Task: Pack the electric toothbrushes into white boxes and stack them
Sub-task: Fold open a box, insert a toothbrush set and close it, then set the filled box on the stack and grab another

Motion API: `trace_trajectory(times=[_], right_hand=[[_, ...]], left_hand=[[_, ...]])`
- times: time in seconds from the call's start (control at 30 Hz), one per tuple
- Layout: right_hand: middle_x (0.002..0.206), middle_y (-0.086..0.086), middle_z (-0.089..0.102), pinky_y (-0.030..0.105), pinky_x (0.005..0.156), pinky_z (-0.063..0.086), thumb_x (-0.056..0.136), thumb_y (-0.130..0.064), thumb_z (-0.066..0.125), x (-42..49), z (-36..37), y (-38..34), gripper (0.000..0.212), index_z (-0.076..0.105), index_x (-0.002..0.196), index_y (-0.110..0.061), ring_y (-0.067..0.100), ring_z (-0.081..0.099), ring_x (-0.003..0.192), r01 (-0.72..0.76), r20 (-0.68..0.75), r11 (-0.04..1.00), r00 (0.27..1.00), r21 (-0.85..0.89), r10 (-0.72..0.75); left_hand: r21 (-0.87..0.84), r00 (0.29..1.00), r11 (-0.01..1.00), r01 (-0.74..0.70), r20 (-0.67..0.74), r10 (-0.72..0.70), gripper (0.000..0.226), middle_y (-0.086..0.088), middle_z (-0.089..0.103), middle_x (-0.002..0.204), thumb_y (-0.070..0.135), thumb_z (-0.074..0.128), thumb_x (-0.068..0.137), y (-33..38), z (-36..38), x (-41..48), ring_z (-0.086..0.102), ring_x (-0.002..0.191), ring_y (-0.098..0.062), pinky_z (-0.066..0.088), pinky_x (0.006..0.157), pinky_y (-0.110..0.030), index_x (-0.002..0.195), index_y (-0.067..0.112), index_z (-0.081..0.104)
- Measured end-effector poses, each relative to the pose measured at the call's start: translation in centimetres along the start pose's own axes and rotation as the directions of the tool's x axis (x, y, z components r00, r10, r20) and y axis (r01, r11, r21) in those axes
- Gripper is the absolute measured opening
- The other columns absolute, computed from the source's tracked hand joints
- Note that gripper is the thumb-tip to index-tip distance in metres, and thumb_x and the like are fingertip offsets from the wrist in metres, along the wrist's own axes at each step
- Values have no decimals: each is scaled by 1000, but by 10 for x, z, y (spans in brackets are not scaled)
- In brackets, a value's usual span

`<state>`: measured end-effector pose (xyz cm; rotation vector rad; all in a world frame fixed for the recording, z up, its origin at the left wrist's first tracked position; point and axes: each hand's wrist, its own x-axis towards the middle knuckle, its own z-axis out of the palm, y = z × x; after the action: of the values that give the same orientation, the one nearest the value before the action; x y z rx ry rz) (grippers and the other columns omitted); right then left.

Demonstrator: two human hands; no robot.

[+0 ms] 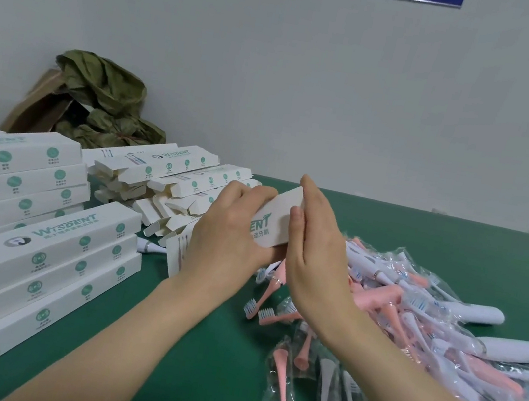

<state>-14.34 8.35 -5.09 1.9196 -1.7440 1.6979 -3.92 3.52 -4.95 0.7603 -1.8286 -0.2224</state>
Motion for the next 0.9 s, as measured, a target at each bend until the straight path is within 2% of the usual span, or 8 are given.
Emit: trace_trajectory(times=[0.2, 0.33, 0.43, 0.53, 0.63, 0.73, 0.8, 0.9], right_hand=[[154, 5, 29, -5, 101, 6, 102, -20, 32, 2, -1, 4, 47, 26, 148, -9, 10, 24, 140, 37, 61, 993, 998, -112, -30], [155, -1, 23, -5, 101, 6, 102, -27, 27, -1, -2, 2, 50, 19, 150, -15, -2, 18, 136, 19, 63, 1000, 998, -19, -18], [152, -12, 28, -1, 104, 15, 93, -45, 23, 3, -10, -6, 61, 23, 149, -22, -9, 23, 134, -24, 23, 987, 1000, 160, 21], [137, -13, 48, 16, 102, 34, 97, -42, 26, 9, -18, -10, 50, 37, 142, -23, 2, 45, 124, -57, -61, 966, 995, 253, 75], [115, -11, 56, 18, 86, 37, 101, -25, 34, 18, -24, -5, 33, 50, 128, -15, 6, 51, 108, -103, -63, 984, 992, 143, 113], [110, -8, 53, 20, 84, 32, 100, -21, 39, 21, -25, 5, 30, 52, 125, -11, 7, 48, 100, -162, 32, 986, 986, 29, 162], [105, -8, 52, 23, 81, 33, 100, -21, 40, 21, -21, 12, 28, 53, 123, -11, 9, 49, 96, -196, 116, 978, 972, -71, 203], [97, -7, 58, 23, 69, 39, 97, -19, 45, 18, -18, 20, 20, 59, 109, -13, 14, 55, 85, -192, 262, 958, 933, -212, 245]], left_hand=[[6, 1000, 1000, -19, -22, 19, 58, 7, 47, 93, 38, 77, 65, -8, 4, -2, 43, 80, -3, 42, 68, -27, 117, 17, 64], [-19, 996, 998, -63, -69, 62, 60, 3, 52, 92, 47, 66, 64, -2, 3, -1, 52, 80, -10, 50, 67, -33, 116, 16, 67], [35, 995, 995, -92, -22, 93, 64, 4, 53, 96, 52, 72, 64, 6, -6, 7, 54, 85, -11, 51, 72, -33, 120, 23, 64], [220, 991, 975, -41, 133, 11, 62, 7, 48, 95, 56, 73, 66, 5, -27, 29, 48, 87, -10, 43, 70, -30, 121, 31, 59], [482, 960, 875, 44, 220, -170, 45, 8, 48, 81, 58, 72, 69, -8, -65, 54, 45, 72, -8, 32, 55, -28, 97, 25, 61], [738, 872, 661, 137, 227, -434, 52, 5, 45, 71, 57, 77, 67, -30, -105, 66, 42, 63, -10, 31, 52, -27, 72, 16, 46], [829, 805, 537, 156, 208, -556, 55, 3, 47, 71, 55, 78, 66, -44, -122, 67, 44, 63, -14, 36, 57, -29, 68, 16, 41], [888, 759, 429, 163, 165, -629, 52, 4, 49, 73, 54, 79, 67, -59, -133, 59, 48, 69, -15, 39, 62, -28, 70, 18, 41]])
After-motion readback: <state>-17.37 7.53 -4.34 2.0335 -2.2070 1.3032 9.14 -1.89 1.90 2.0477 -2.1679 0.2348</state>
